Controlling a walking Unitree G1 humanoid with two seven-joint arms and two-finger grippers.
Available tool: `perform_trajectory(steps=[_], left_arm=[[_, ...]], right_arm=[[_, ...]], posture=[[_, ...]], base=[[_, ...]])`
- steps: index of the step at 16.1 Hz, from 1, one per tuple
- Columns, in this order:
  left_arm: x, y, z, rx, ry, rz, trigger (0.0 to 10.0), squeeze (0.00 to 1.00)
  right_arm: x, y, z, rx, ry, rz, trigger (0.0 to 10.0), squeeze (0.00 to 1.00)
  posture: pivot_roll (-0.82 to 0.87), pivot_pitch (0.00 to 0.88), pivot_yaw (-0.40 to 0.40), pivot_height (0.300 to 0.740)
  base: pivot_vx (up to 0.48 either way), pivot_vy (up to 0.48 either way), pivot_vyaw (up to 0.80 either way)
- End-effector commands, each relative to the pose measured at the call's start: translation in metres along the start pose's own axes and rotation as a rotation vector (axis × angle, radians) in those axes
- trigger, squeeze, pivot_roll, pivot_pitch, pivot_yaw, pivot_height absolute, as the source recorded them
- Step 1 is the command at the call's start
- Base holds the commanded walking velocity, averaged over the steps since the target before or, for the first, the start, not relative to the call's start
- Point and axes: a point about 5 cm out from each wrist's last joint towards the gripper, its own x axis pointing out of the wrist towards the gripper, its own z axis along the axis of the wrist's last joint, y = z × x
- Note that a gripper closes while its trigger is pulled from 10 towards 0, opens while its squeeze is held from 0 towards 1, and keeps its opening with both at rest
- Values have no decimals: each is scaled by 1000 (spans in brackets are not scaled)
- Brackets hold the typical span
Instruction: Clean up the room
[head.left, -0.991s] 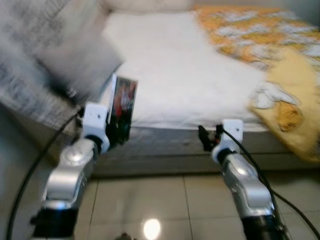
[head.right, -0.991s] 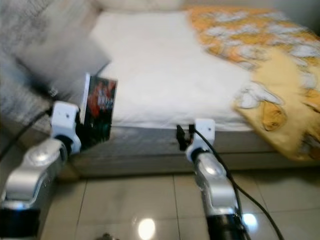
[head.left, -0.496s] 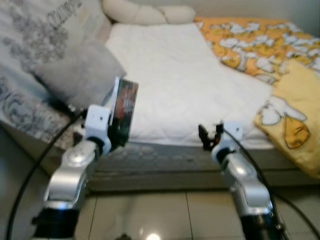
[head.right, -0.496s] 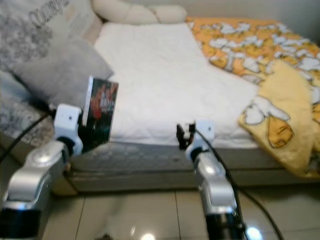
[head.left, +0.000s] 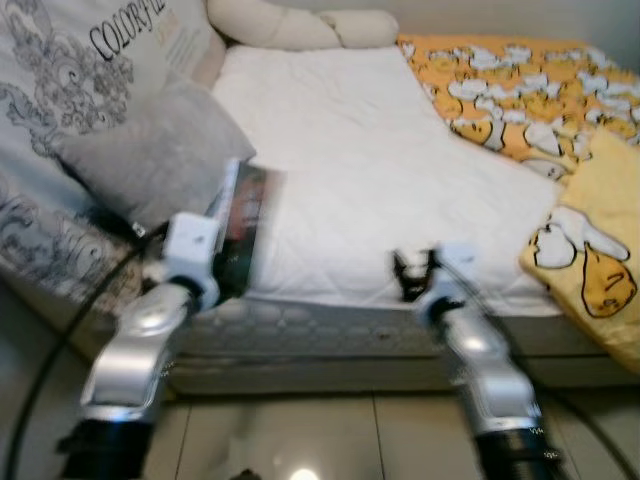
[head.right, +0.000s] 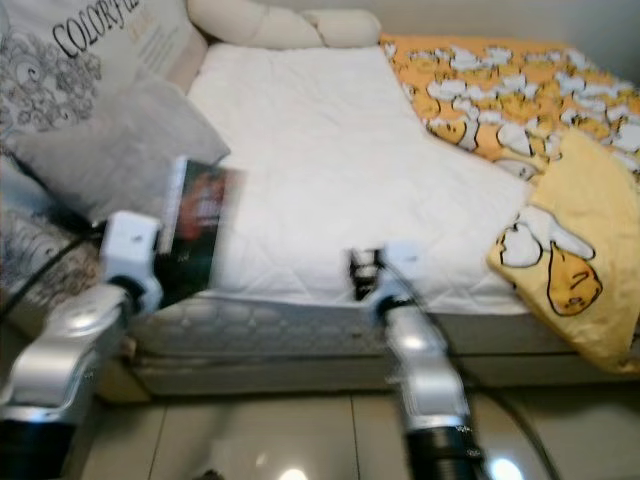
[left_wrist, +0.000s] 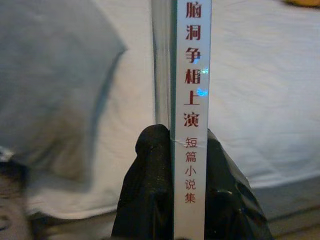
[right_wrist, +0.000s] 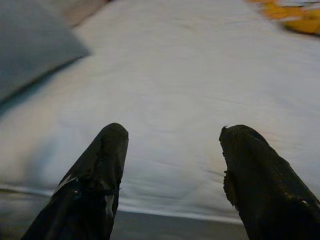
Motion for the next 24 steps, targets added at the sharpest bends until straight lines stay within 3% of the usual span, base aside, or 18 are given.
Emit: perform_trajectory(steps=[1,4,17,24], left_arm=[[1,-6,14,9,-65,-15,10000,0],[1,-12,12,14,-61,-38,10000,0],[2,-6,12,22,-61,-29,10000,0],[1,-5,12,25,-61,-24,10000,0]], right_arm=[[-2,-10,2,-19,-6,-28,10000,0],[-2,-11,1,-21,-7,-28,10000,0],[-1,-10,0,-28,-5,-25,10000,0],[-1,-1,-1,-71,-5,32,10000,0]], posture=[[-30,0,-9,740],[-33,0,-7,740],[-31,0,-7,740],[-30,0,-6,740]], base=[[315,0,0],[312,0,0],[311,0,0],[309,0,193]])
